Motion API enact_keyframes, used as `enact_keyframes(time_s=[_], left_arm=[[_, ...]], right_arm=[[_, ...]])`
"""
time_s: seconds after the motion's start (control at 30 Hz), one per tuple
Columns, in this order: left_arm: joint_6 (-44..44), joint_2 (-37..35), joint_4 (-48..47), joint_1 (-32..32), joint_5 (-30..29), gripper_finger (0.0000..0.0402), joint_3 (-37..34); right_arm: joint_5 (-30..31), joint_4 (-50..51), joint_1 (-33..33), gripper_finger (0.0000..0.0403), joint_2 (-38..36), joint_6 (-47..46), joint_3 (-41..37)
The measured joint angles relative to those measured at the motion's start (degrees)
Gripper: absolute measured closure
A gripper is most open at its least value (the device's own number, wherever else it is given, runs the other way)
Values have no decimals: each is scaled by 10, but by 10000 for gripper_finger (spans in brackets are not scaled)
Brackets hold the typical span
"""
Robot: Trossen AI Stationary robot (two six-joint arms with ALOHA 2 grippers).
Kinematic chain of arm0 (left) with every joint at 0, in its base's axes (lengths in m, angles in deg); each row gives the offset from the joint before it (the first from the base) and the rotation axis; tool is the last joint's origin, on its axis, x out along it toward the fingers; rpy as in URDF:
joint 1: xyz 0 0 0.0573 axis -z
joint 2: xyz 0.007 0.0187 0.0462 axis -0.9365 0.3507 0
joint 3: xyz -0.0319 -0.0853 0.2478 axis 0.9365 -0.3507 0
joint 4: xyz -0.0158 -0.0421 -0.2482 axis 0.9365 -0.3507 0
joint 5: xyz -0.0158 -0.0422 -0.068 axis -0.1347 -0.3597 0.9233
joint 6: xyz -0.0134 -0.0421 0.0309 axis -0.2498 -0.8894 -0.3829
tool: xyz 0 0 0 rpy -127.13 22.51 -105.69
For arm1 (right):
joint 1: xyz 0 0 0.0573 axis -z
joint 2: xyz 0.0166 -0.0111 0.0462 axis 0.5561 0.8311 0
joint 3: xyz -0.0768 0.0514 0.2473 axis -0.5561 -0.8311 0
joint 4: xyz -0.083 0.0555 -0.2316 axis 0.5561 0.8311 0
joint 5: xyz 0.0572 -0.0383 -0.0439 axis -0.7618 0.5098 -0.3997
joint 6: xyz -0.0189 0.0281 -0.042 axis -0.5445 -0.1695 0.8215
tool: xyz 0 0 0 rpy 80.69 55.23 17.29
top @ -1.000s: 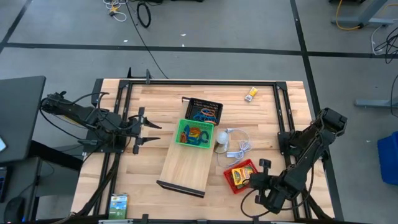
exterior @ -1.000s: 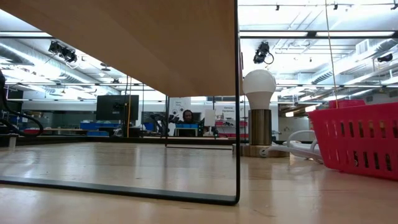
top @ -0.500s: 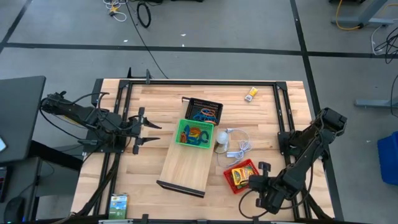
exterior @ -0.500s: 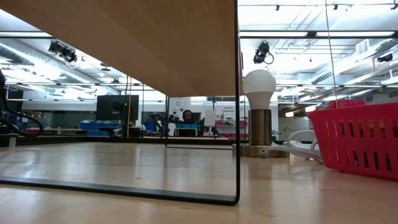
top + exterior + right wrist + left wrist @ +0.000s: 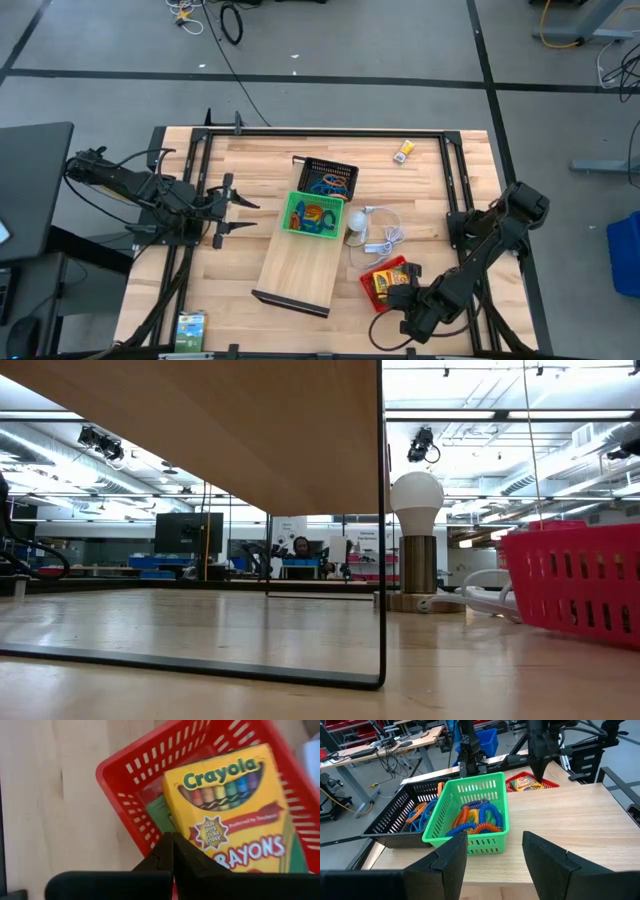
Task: Pick & Place Office Desk Supplies
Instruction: Put the box of crayon into the red bin
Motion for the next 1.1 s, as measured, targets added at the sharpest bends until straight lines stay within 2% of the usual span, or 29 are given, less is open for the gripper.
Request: enact_keyframes(time_s=[0.63, 0.73, 0.9, 1.1], left_arm=[[6, 0, -2, 0, 1, 205, 0], [7, 0, -2, 0, 1, 204, 0], [7, 0, -2, 0, 1, 205, 0], [6, 0, -2, 0, 1, 205, 0]], right_arm=[[-11, 47, 4, 403, 0, 1, 1], [-32, 96, 6, 403, 0, 1, 18], [-16, 189, 6, 403, 0, 1, 63], [-10, 187, 9, 403, 0, -2, 67]])
